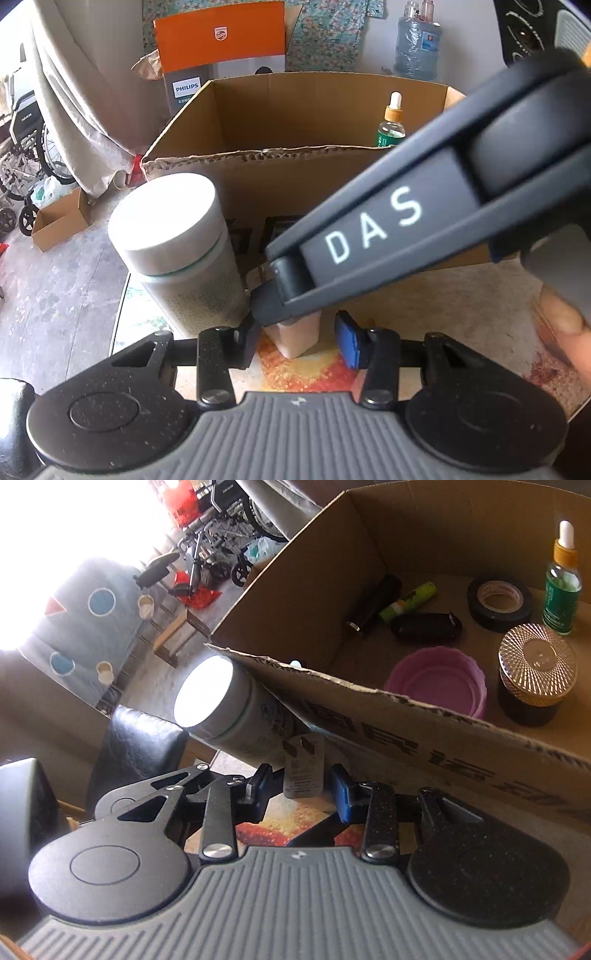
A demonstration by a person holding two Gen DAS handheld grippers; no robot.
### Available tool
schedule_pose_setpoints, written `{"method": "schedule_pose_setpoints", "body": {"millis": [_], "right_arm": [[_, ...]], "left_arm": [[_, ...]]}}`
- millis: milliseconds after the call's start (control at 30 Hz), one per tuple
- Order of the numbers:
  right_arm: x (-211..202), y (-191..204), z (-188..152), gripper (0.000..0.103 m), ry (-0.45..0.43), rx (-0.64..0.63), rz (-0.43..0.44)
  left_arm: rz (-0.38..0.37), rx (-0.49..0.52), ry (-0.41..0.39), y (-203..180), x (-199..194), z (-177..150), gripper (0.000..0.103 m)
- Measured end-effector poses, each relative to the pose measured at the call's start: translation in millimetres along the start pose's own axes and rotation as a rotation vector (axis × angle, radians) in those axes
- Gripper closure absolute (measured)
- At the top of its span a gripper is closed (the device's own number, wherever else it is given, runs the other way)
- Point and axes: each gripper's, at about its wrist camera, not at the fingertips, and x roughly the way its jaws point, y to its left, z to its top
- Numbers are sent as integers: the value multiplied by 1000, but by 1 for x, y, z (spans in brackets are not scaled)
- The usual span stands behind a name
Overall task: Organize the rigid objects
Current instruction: 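Close the right gripper on the white plug adapter, then carry the white plug adapter into the box and open the right gripper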
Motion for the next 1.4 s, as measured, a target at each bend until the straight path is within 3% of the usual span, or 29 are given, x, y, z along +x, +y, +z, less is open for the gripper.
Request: {"method": "schedule_pose_setpoints", "body": {"millis": [267,700,1400], "right_arm": [[8,-9,4,69,-1,15,-8],[-9,-13,-6,70,9,29,-39],[-104,17,-21,70,-139,-55,-28]], "left_arm": [[19,-13,-2,0,7,2,67],[-34,-18,2,-5,-2,3,67],[-18,20,-160,-38,-77,22,67]]}}
